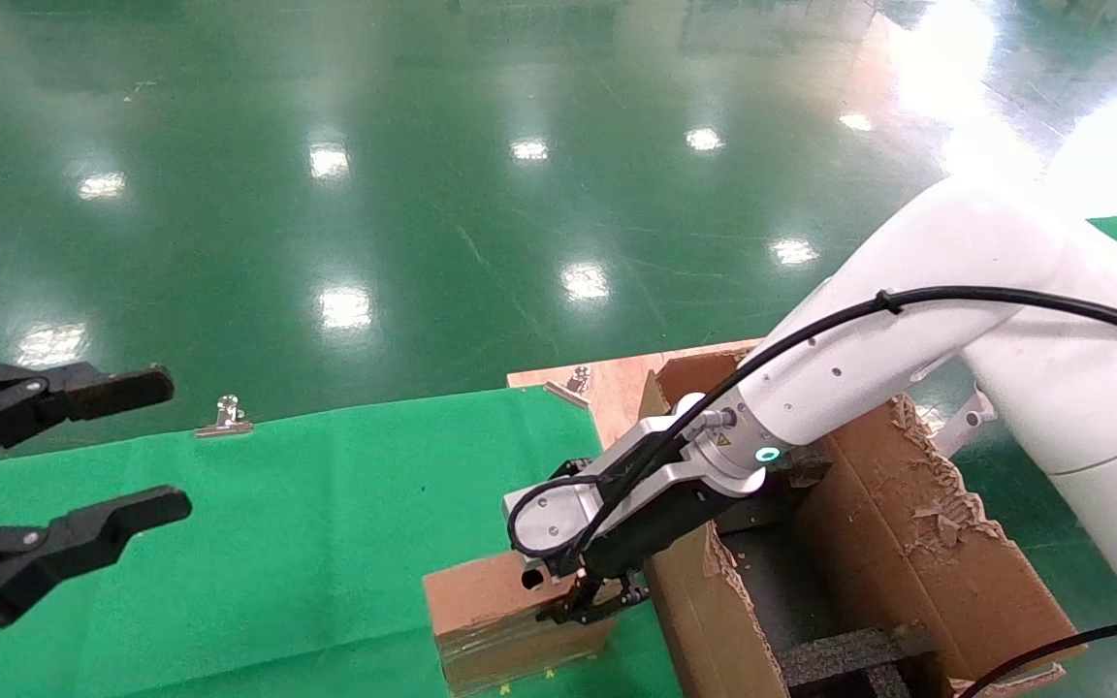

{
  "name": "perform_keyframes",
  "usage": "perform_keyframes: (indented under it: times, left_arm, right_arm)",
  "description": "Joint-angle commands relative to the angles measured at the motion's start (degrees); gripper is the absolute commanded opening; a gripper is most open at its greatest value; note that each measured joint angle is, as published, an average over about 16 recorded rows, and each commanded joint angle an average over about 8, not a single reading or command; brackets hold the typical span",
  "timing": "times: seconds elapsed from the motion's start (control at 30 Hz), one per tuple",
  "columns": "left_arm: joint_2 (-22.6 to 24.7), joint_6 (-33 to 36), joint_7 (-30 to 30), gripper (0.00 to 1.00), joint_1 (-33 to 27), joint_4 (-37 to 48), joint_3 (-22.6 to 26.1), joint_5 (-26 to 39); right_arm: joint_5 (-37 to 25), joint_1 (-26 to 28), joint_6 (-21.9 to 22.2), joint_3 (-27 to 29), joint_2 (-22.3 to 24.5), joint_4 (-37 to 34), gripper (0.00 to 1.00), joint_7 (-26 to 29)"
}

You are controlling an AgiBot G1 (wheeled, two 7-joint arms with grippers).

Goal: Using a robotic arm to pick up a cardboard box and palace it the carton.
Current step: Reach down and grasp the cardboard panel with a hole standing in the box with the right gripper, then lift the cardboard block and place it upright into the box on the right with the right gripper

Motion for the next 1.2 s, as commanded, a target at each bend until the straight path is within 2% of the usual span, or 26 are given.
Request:
perform_keyframes:
  times: [0.03,0.43,0.6,0.87,1.2]
  left_arm:
    - [0.0,0.0,0.0,1.0,0.0,0.0,0.0,0.0]
    - [0.0,0.0,0.0,1.0,0.0,0.0,0.0,0.02]
    - [0.0,0.0,0.0,1.0,0.0,0.0,0.0,0.02]
    - [0.0,0.0,0.0,1.0,0.0,0.0,0.0,0.02]
    - [0.0,0.0,0.0,1.0,0.0,0.0,0.0,0.02]
  right_arm:
    - [0.0,-0.01,-0.01,0.02,0.01,0.01,0.0,0.0]
    - [0.14,0.01,0.0,0.08,0.08,-0.04,0.0,0.0]
    - [1.97,2.12,-0.45,0.35,0.42,-1.5,0.0,-0.91]
    - [8.6,12.77,-1.77,-1.5,1.09,-8.15,0.0,-6.27]
    - [18.09,28.38,-2.13,-10.51,2.43,-15.95,0.0,-12.72]
